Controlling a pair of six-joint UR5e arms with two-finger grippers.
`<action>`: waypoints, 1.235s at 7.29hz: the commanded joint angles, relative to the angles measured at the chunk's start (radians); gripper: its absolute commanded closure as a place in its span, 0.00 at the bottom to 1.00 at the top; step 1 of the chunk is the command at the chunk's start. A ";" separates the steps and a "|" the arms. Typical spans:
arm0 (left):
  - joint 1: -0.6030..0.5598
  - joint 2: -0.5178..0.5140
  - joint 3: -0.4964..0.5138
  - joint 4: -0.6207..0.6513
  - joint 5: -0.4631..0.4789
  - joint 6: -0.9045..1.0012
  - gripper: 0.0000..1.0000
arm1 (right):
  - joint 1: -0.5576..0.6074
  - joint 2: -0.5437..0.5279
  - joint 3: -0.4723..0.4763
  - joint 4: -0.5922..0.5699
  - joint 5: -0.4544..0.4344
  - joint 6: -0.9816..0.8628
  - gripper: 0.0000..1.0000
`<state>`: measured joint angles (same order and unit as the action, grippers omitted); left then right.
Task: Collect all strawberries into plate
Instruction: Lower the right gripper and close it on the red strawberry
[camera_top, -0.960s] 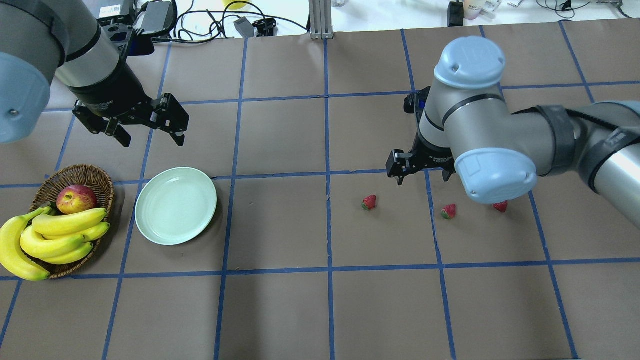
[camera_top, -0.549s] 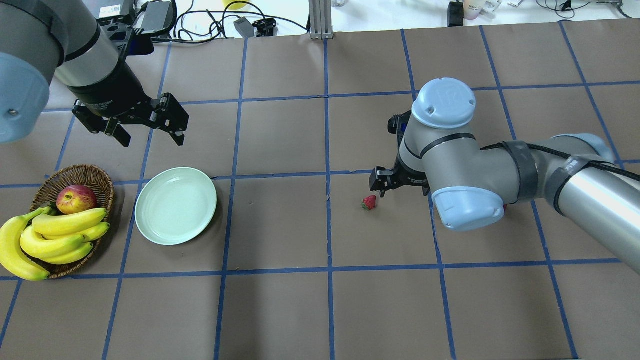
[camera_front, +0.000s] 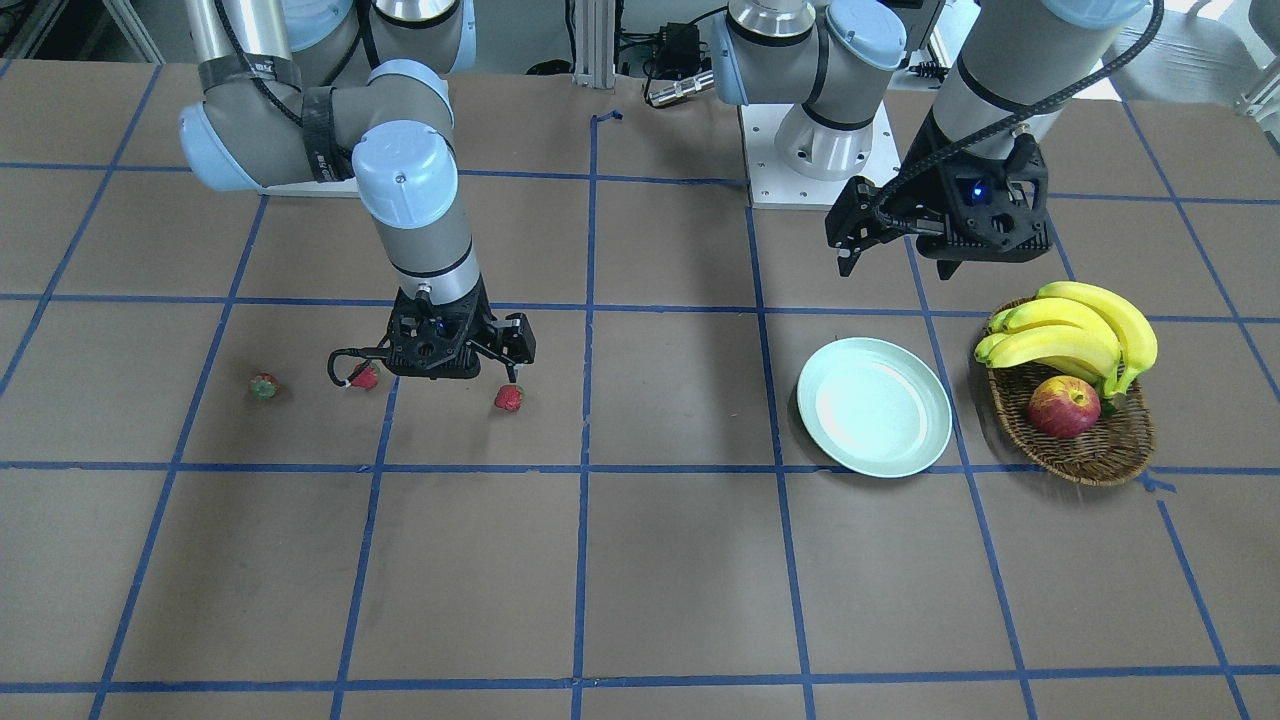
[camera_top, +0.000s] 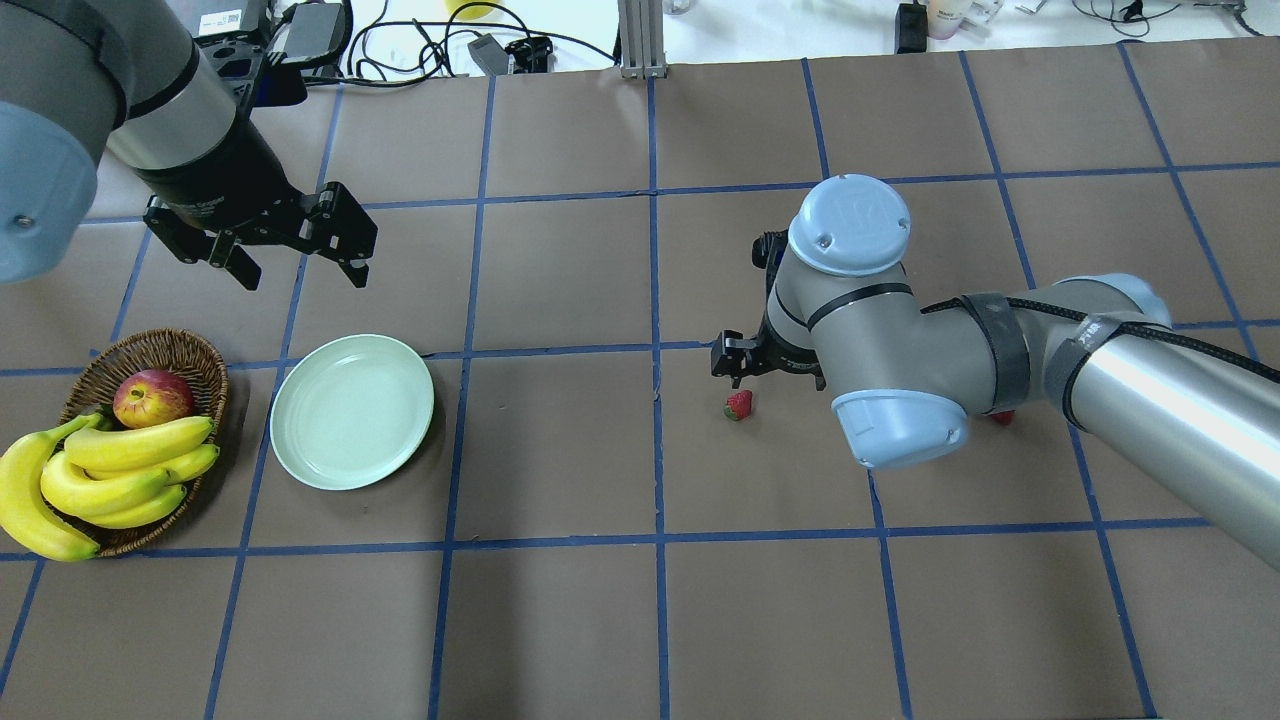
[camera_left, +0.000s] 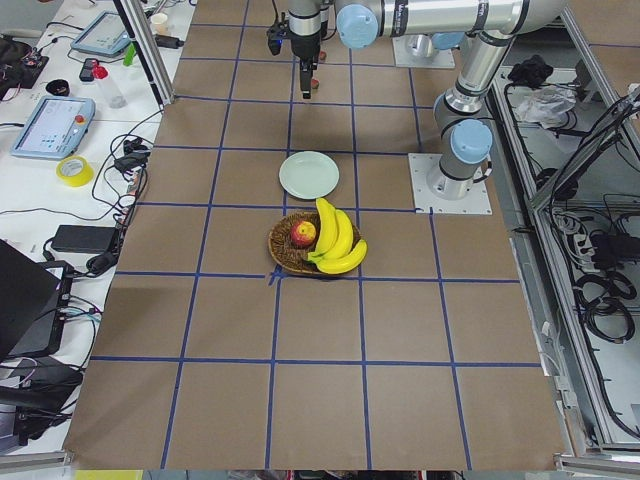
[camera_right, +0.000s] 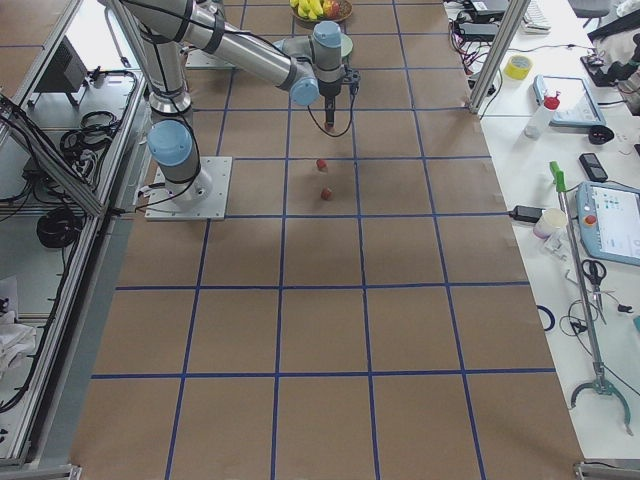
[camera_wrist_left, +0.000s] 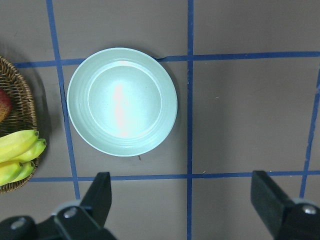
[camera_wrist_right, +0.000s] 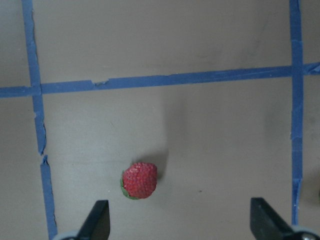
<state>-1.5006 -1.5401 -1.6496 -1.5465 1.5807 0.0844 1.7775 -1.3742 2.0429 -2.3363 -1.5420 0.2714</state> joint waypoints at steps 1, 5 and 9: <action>-0.004 0.005 0.001 0.000 -0.002 0.000 0.00 | 0.002 0.047 0.005 -0.061 0.025 -0.010 0.01; -0.012 0.002 -0.009 0.012 0.001 0.000 0.00 | 0.003 0.158 -0.003 -0.101 0.045 0.005 0.17; -0.021 -0.003 -0.012 0.013 0.002 0.000 0.00 | 0.019 0.158 -0.004 -0.068 0.065 -0.003 0.66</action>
<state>-1.5171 -1.5417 -1.6601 -1.5345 1.5819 0.0854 1.7871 -1.2156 2.0403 -2.4223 -1.4787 0.2811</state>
